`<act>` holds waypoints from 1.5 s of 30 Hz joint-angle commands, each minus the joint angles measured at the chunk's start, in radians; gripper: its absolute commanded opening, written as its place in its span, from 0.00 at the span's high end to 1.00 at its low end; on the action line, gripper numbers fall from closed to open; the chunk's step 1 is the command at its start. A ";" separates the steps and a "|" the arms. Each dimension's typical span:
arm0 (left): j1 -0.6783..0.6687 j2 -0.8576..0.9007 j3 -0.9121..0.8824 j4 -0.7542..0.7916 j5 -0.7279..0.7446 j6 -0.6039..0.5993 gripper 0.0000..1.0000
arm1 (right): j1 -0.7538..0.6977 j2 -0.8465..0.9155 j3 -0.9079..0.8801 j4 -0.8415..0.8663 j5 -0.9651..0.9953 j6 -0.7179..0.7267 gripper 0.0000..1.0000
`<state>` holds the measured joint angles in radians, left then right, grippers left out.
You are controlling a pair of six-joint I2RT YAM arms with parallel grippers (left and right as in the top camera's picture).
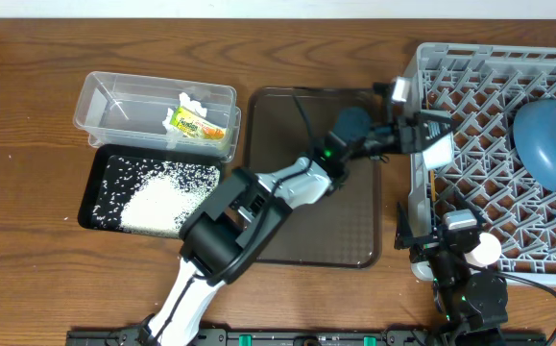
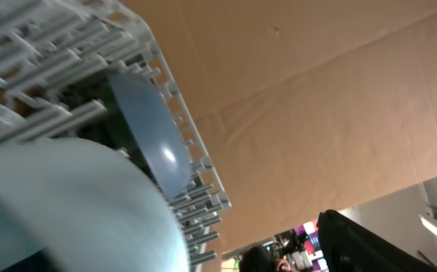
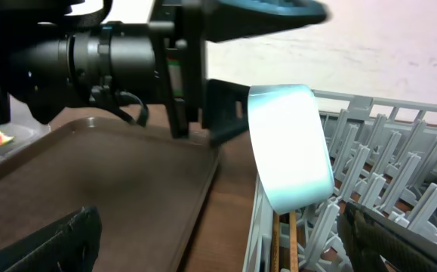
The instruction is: Sort waste into correct bins and load items into the dishwasher rack
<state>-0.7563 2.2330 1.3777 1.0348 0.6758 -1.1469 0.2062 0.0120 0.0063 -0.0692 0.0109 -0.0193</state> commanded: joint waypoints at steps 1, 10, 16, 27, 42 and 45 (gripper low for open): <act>0.059 0.009 0.022 -0.026 0.061 0.029 0.14 | 0.004 -0.005 -0.001 -0.003 0.000 -0.004 0.01; 0.209 -0.065 0.021 -0.278 0.161 0.185 0.07 | 0.004 -0.005 -0.001 -0.003 0.000 -0.004 0.01; 0.307 -0.245 0.021 -0.754 0.141 0.466 0.07 | 0.004 -0.005 -0.001 -0.003 0.000 -0.004 0.01; 0.478 -0.824 0.021 -1.776 -0.408 1.005 0.06 | 0.004 -0.005 -0.001 -0.003 0.000 -0.004 0.01; 0.481 -1.415 0.021 -2.316 -0.606 1.024 0.06 | 0.004 -0.005 -0.001 -0.003 0.000 -0.004 0.01; 0.481 -1.479 0.021 -2.366 -0.668 1.023 0.06 | 0.004 -0.005 -0.001 -0.003 0.000 -0.004 0.01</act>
<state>-0.2760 0.7879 1.3956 -1.3151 0.0723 -0.1436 0.2062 0.0120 0.0063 -0.0696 0.0109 -0.0193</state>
